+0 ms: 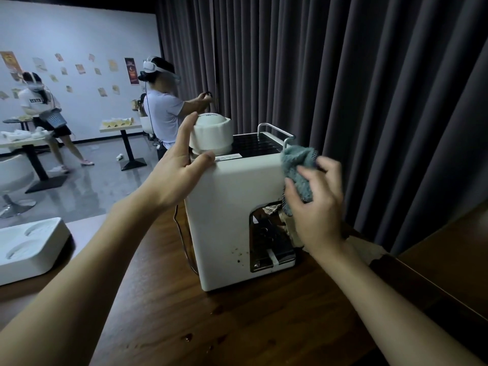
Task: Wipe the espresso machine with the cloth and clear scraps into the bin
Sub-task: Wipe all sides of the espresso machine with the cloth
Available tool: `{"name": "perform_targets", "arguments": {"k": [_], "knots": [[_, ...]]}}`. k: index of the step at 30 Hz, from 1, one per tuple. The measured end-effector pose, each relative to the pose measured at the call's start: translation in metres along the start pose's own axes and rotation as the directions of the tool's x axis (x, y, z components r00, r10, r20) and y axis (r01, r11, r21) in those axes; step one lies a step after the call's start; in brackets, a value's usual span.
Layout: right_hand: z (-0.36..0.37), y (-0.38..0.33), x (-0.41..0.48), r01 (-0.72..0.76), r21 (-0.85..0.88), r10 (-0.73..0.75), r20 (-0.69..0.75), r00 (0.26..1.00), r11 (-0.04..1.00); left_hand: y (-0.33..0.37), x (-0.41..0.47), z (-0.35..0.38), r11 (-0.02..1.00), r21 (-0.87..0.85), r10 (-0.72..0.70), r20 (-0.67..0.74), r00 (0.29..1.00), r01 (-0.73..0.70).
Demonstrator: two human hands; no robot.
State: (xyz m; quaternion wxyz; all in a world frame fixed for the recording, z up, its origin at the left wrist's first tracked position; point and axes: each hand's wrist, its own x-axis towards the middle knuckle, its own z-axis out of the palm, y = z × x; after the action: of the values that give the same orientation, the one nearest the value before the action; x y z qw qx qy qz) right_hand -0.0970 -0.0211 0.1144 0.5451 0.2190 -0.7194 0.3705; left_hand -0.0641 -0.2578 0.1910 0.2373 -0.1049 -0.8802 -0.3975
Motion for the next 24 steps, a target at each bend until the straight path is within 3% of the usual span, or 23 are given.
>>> {"name": "perform_targets", "arguments": {"k": [4, 10, 15, 19, 24], "knots": [[0.009, -0.008, -0.006, 0.167, -0.004, -0.166, 0.095, 0.982, 0.986, -0.001, -0.001, -0.001, 1.0, -0.01, -0.006, 0.012, 1.0, 0.006], [0.005, 0.002, -0.004, -0.042, -0.03, 0.04, -0.05, 0.998, 0.999, 0.001, -0.002, 0.0, 1.0, 0.003, -0.008, 0.01, 1.0, 0.007], [0.007, 0.003, -0.018, -0.025, -0.008, 0.025, 0.015, 1.0, 1.0, 0.001, -0.002, -0.001, 1.0, 0.01, -0.001, 0.019, 1.0, 0.001], [0.005, 0.005, -0.02, -0.126, 0.016, 0.127, -0.085, 0.988, 0.992, 0.002, -0.002, -0.002, 1.0, 0.007, -0.007, 0.016, 1.0, 0.007], [0.009, 0.002, -0.026, -0.042, 0.008, 0.042, -0.003, 0.999, 0.999, 0.001, -0.002, -0.002, 1.0, 0.0, -0.001, 0.013, 1.0, 0.001]]}}
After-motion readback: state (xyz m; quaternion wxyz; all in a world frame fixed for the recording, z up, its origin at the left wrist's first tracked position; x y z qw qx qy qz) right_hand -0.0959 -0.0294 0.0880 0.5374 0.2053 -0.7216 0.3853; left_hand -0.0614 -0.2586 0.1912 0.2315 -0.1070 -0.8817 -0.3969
